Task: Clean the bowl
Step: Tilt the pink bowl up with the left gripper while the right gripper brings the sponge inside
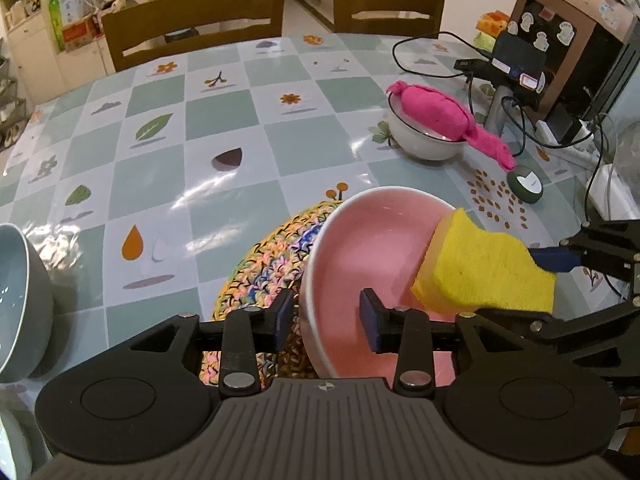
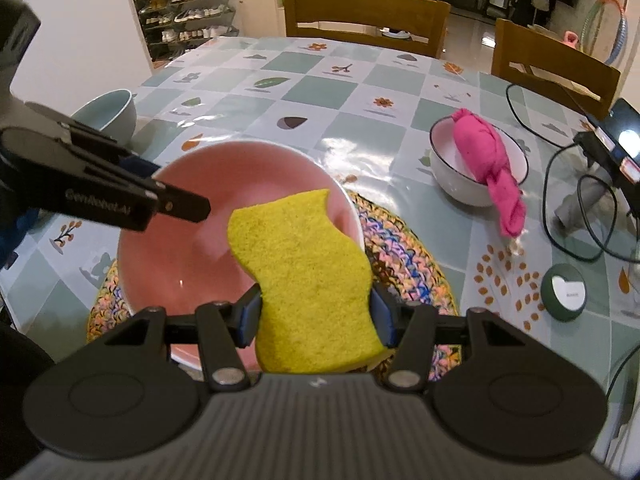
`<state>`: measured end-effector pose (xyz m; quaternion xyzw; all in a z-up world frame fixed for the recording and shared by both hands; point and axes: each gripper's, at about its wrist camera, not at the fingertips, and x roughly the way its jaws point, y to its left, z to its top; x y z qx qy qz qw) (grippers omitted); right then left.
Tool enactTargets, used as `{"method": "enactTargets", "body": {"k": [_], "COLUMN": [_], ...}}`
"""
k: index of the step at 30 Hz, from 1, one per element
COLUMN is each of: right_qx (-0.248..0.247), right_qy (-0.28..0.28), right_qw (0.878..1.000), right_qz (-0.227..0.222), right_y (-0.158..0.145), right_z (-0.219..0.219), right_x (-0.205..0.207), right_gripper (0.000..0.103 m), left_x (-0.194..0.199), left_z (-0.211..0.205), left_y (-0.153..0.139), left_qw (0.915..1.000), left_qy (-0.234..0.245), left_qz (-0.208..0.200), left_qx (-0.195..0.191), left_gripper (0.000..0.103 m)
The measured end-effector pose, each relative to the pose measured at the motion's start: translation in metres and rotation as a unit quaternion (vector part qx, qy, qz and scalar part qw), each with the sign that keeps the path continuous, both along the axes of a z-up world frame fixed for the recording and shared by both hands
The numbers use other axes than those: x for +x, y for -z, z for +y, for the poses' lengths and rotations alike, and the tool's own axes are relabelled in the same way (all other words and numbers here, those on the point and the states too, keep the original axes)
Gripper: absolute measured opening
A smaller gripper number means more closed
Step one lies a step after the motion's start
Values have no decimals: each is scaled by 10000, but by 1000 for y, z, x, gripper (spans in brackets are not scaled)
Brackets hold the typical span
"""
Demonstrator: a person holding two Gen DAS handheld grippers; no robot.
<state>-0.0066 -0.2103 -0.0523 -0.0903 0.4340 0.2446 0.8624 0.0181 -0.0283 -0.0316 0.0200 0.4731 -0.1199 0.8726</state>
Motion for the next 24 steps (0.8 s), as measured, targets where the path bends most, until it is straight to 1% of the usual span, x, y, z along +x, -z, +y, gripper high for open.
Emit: {"method": "enactTargets", "body": {"k": [6, 8, 10, 12, 17, 19, 21, 24], "right_qx": [-79, -92, -67, -48, -97, -165, -198, -247], "right_qy": [185, 239, 278, 306, 277, 222, 169, 85], "right_qw": [9998, 9997, 9996, 9995, 9993, 9991, 9989, 9979], "right_qz": [49, 44, -7, -52, -239, -309, -391, -600], "right_y": [14, 19, 22, 22, 24, 24, 23, 19], "right_z": [-8, -10, -11, -12, -10, -8, -7, -5], "right_x": [-7, -10, -13, -15, -19, -20, -22, -26], "right_gripper": [56, 56, 56, 56, 59, 61, 70, 74], "left_x": [0, -2, -4, -6, -9, -10, -11, -12], "left_z": [-10, -13, -18, -23, -26, -28, -30, -32], "left_y": [2, 2, 2, 2, 2, 1, 0, -1], "left_qw": [9999, 9997, 9994, 9990, 9987, 9984, 9980, 9977], "left_qy": [136, 251, 345, 411, 455, 490, 522, 551], "left_qz": [-4, -31, -53, -120, -172, -203, -238, -268], "left_qx": [24, -50, -50, 83, 166, 215, 254, 288], "left_gripper": [44, 37, 32, 31, 31, 31, 31, 31]}}
